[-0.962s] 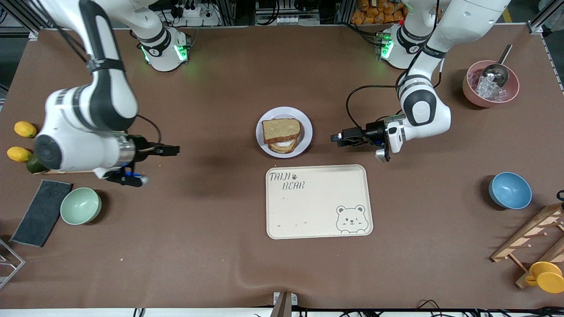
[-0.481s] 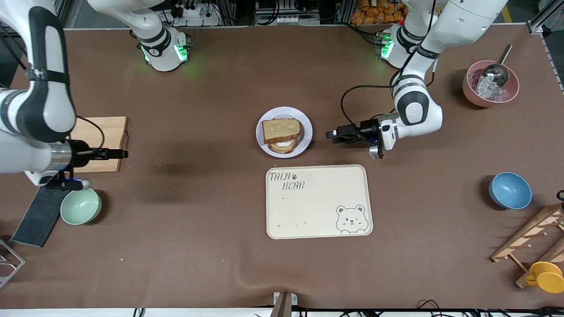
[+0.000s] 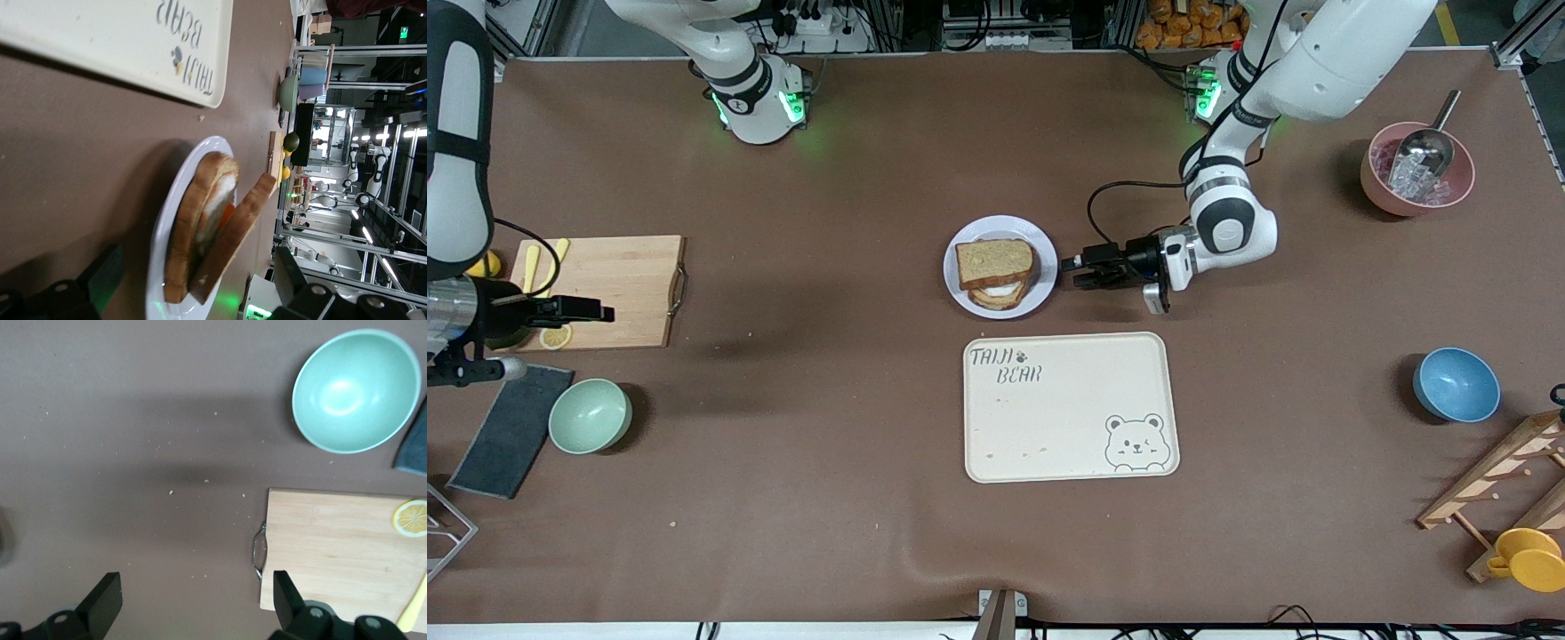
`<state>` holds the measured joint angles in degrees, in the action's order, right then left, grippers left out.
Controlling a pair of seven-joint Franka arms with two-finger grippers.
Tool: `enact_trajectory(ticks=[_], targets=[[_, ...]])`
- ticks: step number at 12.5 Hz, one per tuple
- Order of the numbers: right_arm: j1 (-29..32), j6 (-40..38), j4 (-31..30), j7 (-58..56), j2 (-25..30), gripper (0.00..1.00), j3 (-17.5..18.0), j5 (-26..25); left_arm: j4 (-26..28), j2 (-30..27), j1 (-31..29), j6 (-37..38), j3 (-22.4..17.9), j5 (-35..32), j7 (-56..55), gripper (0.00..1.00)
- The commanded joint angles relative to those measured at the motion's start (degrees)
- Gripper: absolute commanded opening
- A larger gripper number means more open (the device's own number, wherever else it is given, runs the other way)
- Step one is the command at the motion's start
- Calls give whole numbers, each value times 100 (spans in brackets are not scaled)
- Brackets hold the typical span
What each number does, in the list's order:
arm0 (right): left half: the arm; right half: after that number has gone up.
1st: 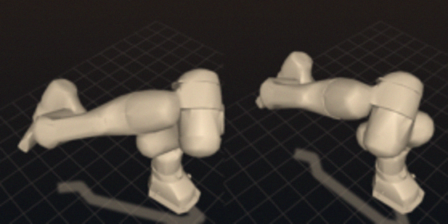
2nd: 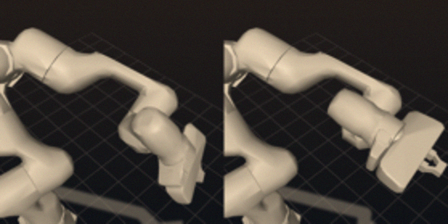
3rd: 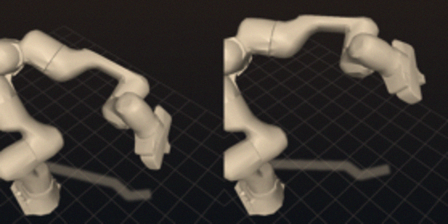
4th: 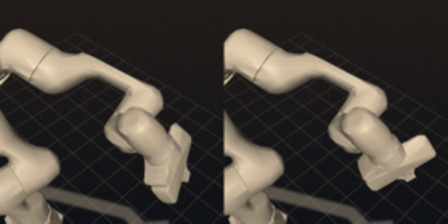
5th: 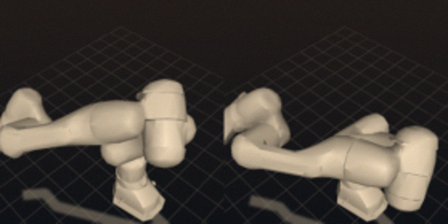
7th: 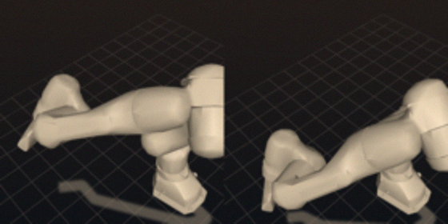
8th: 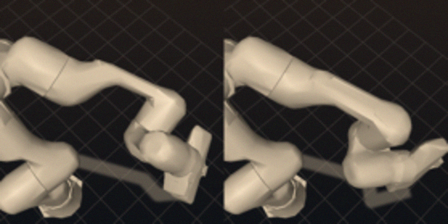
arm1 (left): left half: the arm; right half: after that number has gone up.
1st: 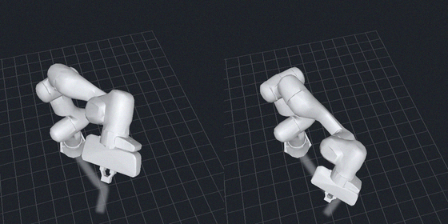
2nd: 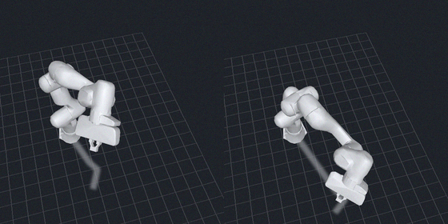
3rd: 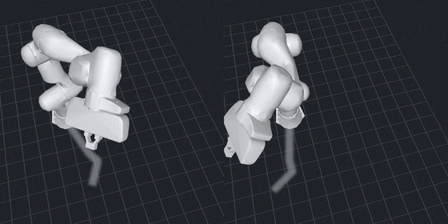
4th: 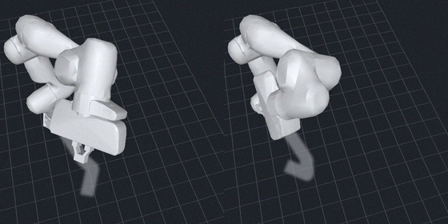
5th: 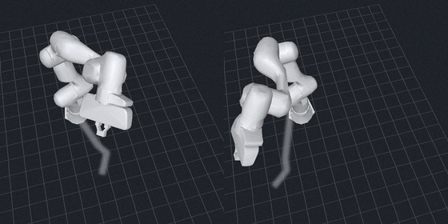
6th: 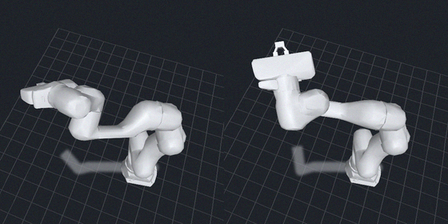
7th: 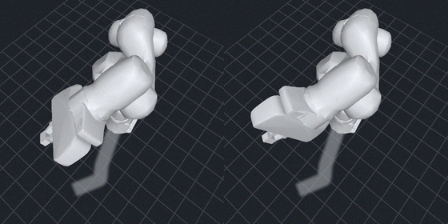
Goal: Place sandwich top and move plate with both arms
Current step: 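Withdraw the right gripper while the left gripper grasps the plate rim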
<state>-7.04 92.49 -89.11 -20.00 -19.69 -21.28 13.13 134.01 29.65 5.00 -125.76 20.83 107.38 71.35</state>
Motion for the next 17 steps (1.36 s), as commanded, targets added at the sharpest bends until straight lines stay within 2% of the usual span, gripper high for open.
enact_trajectory(ticks=[1,5,7,8,10,11,12,13,15,16,17], targets=[[19,-230,516,-56,-26,100,71,-180,-86,128,159,-37,27,169,255,100],[71,-381,737,-30,-53,100,158,-171,-208,418,159,-45,18,169,537,86],[649,-450,790,22,61,100,1033,-380,-279,497,212,-45,18,169,573,76],[730,-694,981,153,96,100,1194,-608,-314,515,247,-45,18,169,599,71],[766,-1414,1386,1099,201,100,1362,-593,-314,541,282,-45,18,169,660,66],[923,-1539,1362,1243,420,100,1641,-636,-340,585,282,-45,18,169,660,61],[1072,-1532,1222,1288,700,100,1844,-637,-367,603,282,-45,18,169,678,58],[1100,-1453,1090,1297,973,100,1899,-732,-376,638,291,-45,18,169,695,55],[1143,-1426,1106,1471,1238,100,1986,-988,-455,804,283,-45,18,169,966,41],[1309,-1435,1098,1717,1387,100,2231,-1058,-533,918,265,-45,26,169,1229,32],[1546,-1426,1072,1832,1528,100,2538,-1137,-569,972,274,-45,18,169,1301,28]])
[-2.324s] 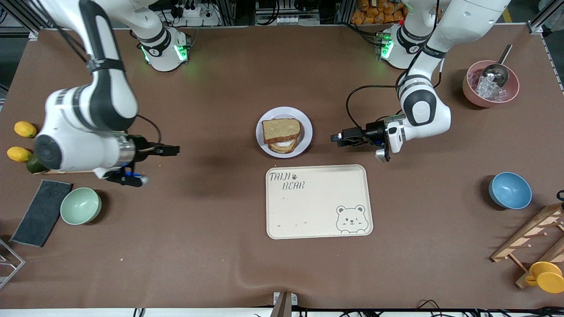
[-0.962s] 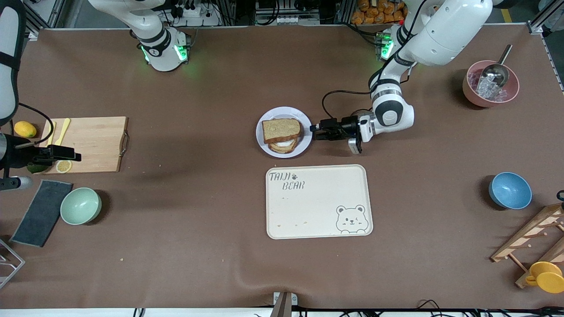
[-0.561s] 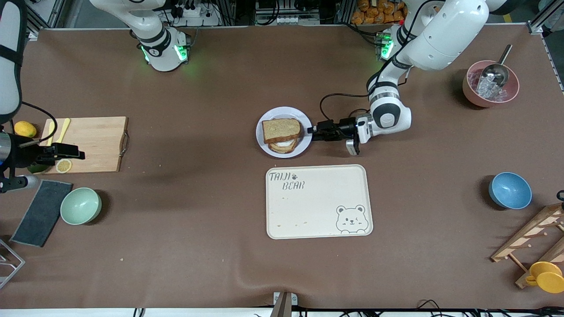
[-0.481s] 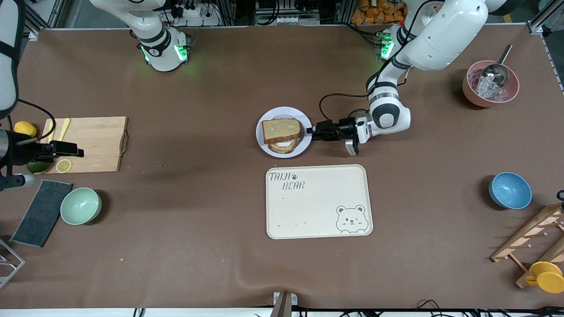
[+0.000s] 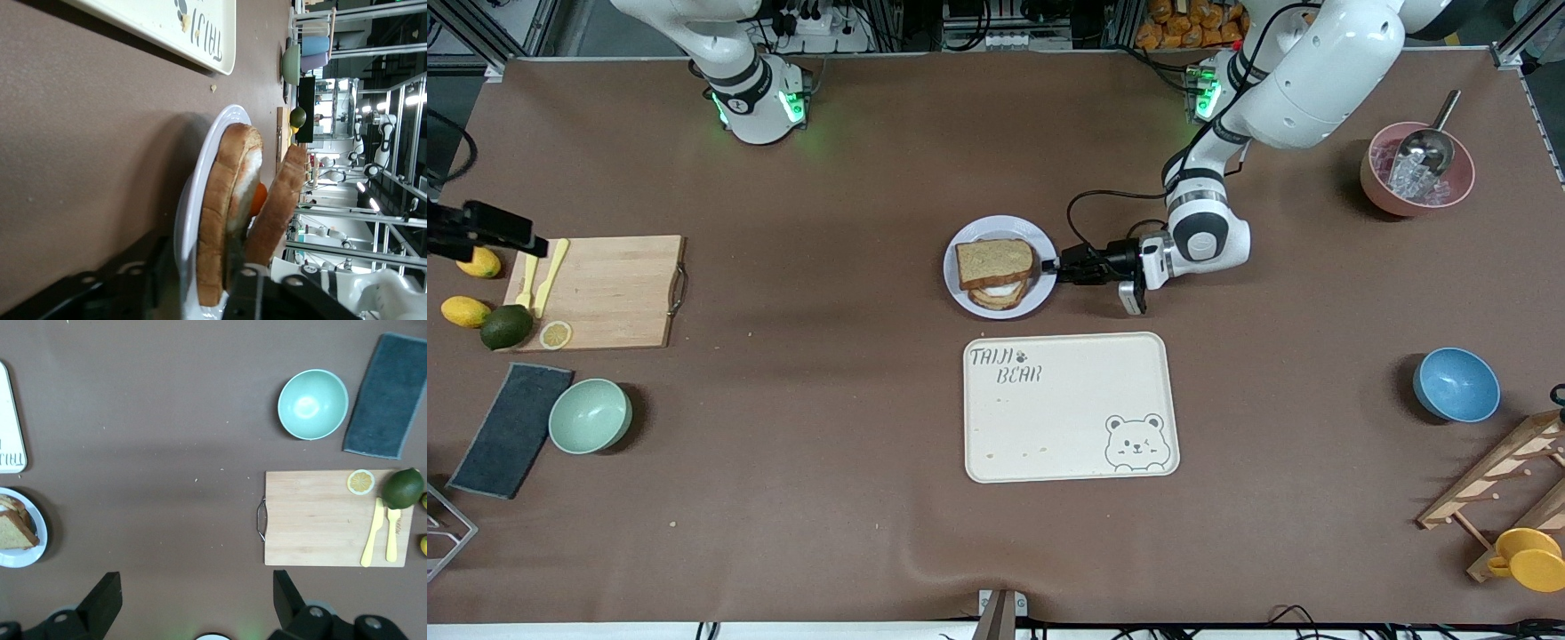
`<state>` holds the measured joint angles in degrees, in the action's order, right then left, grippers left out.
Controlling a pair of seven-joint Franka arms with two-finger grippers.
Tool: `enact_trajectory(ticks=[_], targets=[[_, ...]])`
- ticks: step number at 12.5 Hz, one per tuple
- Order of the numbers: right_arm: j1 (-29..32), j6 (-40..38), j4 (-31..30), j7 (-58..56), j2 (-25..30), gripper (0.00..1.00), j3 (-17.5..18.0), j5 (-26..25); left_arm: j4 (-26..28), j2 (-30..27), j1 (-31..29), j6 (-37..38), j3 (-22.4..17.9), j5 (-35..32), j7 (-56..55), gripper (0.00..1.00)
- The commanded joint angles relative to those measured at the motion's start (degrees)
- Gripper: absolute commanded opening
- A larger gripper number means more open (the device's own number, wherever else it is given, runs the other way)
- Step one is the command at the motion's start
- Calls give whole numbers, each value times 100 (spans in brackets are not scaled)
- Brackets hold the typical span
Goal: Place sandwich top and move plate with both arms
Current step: 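Slide the plate with the left gripper onto the bear tray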
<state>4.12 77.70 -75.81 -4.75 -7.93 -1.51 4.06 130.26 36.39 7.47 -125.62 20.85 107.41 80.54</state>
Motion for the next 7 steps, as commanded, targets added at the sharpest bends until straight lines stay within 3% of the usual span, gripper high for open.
enact_trajectory(ticks=[1,3,5,7], targets=[[492,35,-259,317,432,100,685,-265,-203,324,35,-59,15,166,375,27],[493,296,-477,326,494,100,669,-248,-203,325,27,-59,15,166,384,18],[345,501,-645,378,616,100,582,-248,-203,325,27,-59,15,166,375,3],[-6,518,-795,554,775,100,301,-248,-212,325,27,-59,15,166,375,0]])
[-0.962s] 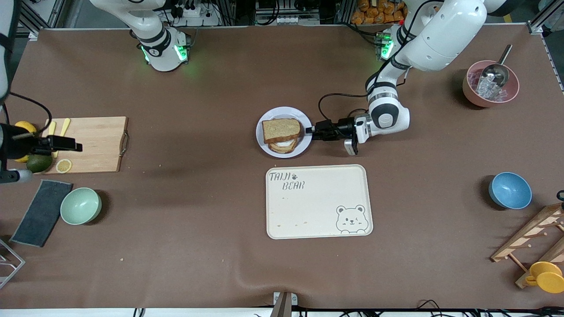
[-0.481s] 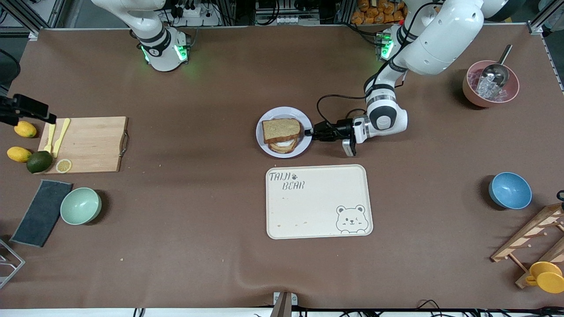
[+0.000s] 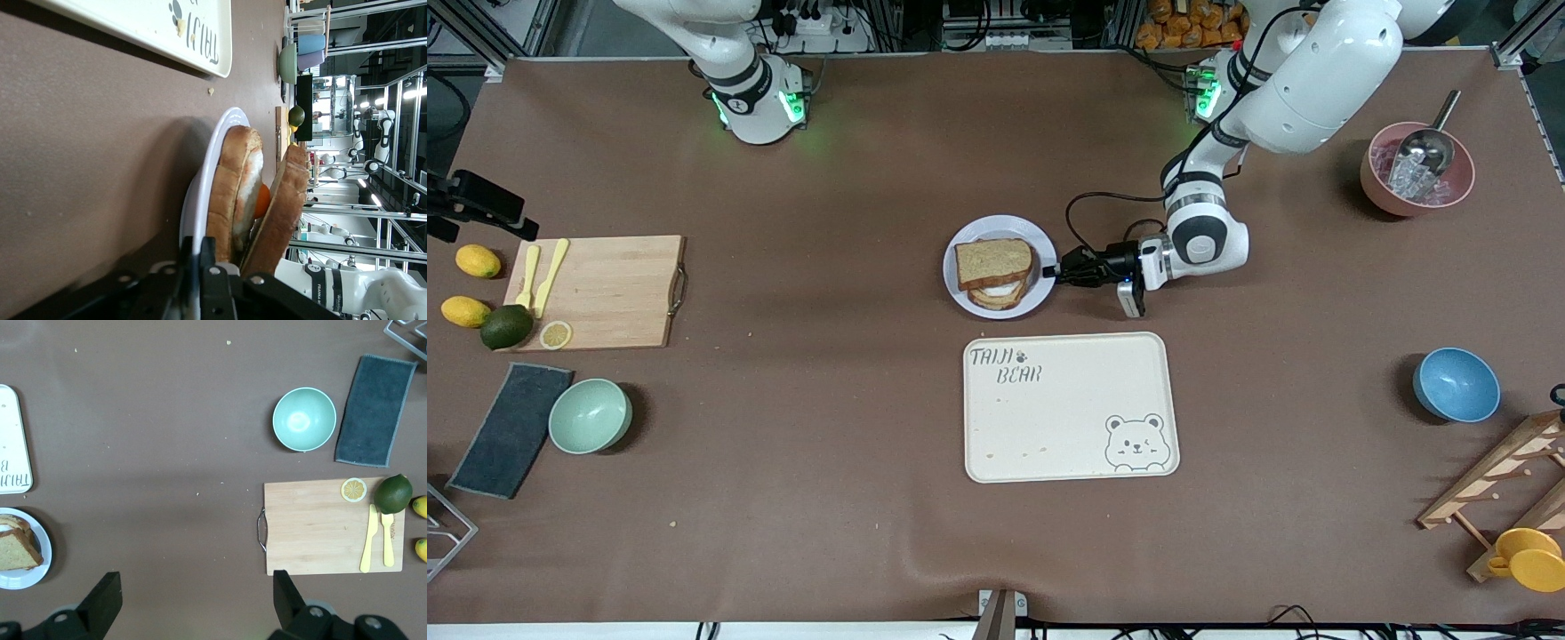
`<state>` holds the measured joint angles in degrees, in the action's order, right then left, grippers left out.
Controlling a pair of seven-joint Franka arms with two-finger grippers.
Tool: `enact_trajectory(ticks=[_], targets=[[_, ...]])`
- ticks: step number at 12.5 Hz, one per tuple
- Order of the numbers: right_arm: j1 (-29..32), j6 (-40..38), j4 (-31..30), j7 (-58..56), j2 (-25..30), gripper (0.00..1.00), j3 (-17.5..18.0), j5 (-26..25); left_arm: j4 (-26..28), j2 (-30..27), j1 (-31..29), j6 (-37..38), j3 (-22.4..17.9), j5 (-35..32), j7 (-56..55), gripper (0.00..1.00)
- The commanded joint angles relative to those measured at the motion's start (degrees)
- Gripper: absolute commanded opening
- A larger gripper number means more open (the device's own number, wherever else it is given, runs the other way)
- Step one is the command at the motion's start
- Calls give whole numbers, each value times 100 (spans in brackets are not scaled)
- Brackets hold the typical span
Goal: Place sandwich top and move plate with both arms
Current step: 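Slide the plate with the left gripper onto the bear tray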
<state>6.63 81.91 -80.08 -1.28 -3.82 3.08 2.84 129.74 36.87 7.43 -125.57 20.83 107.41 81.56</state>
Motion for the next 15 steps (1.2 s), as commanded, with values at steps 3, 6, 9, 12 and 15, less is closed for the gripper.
enact_trajectory(ticks=[3,6,9,12,15], targets=[[-573,115,-421,234,373,100,-447,-126,-212,268,31,-64,27,166,255,0],[-945,115,-421,234,408,100,-871,-73,-335,198,22,-55,35,166,211,0],[-927,194,-552,225,540,100,-810,-82,-353,14,-153,-55,237,175,89,0],[-892,405,-492,216,497,100,-766,-108,-344,-399,-189,-55,352,394,-377,0],[-866,510,-412,146,444,100,-730,-134,-353,-846,-180,-55,475,667,-938,0]])
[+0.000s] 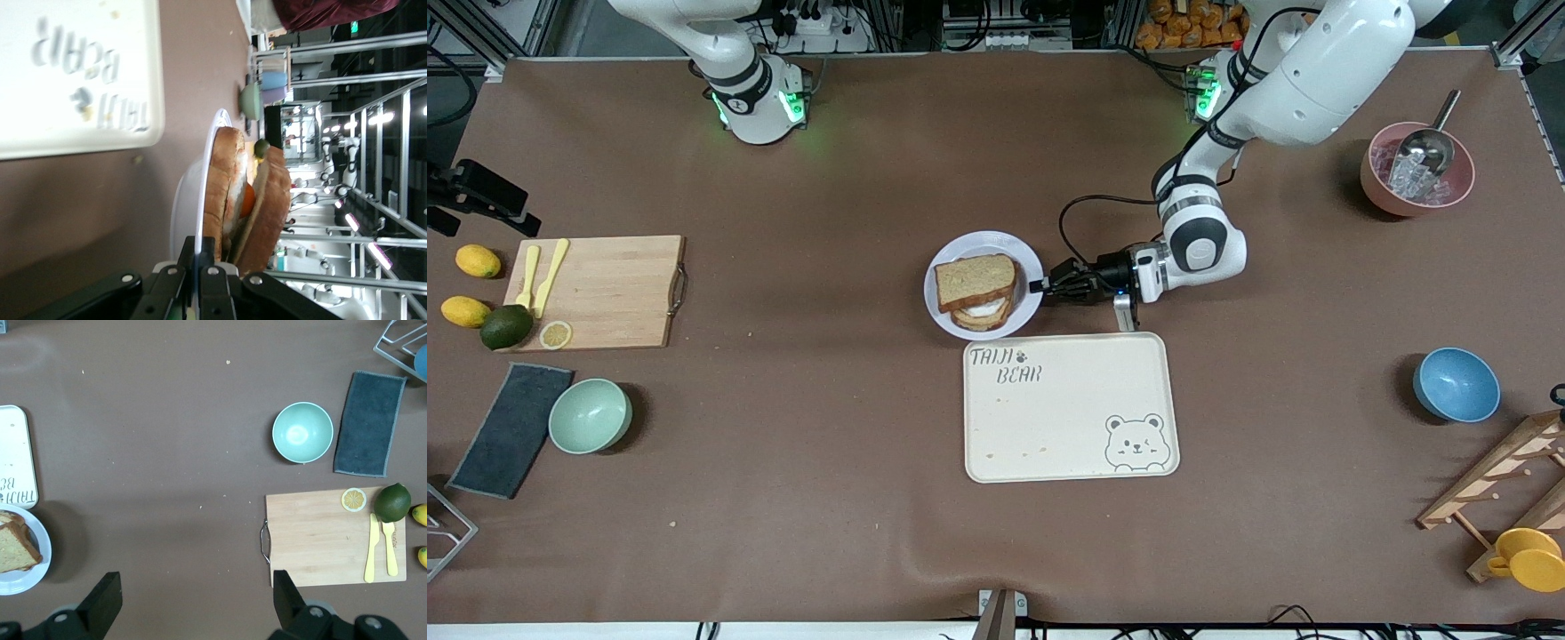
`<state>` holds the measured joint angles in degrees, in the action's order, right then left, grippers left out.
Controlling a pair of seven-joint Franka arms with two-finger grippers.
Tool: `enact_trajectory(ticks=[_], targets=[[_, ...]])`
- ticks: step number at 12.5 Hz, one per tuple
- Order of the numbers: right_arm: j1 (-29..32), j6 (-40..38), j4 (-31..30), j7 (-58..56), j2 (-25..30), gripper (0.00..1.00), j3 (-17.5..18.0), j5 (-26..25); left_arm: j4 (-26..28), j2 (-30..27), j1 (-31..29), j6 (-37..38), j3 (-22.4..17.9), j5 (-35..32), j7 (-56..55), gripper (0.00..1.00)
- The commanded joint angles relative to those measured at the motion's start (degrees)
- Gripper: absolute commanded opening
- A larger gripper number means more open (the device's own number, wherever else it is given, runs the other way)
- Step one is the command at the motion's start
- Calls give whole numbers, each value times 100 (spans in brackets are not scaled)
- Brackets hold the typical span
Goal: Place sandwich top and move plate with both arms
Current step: 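Slide the plate with the left gripper onto the bear tray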
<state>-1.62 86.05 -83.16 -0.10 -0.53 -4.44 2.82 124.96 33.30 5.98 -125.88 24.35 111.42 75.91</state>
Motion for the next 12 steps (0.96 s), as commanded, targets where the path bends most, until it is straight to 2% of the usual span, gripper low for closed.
enact_trajectory(ticks=[1,3,6,8,12], targets=[[-31,122,-104,28,97,100,22,-124,117,-674,-35,-24,122,266,-645,0],[-14,158,-104,28,106,100,31,-115,125,-1069,-140,-24,105,266,-1173,0],[-84,140,-104,19,115,100,22,-150,-23,-1133,-623,-24,114,257,-1280,0],[-93,105,-113,19,123,100,22,-212,-269,-1010,-895,-24,87,248,-1482,0],[-75,96,-148,28,106,100,22,-212,-936,-326,-1133,-68,9,248,-1597,0]])
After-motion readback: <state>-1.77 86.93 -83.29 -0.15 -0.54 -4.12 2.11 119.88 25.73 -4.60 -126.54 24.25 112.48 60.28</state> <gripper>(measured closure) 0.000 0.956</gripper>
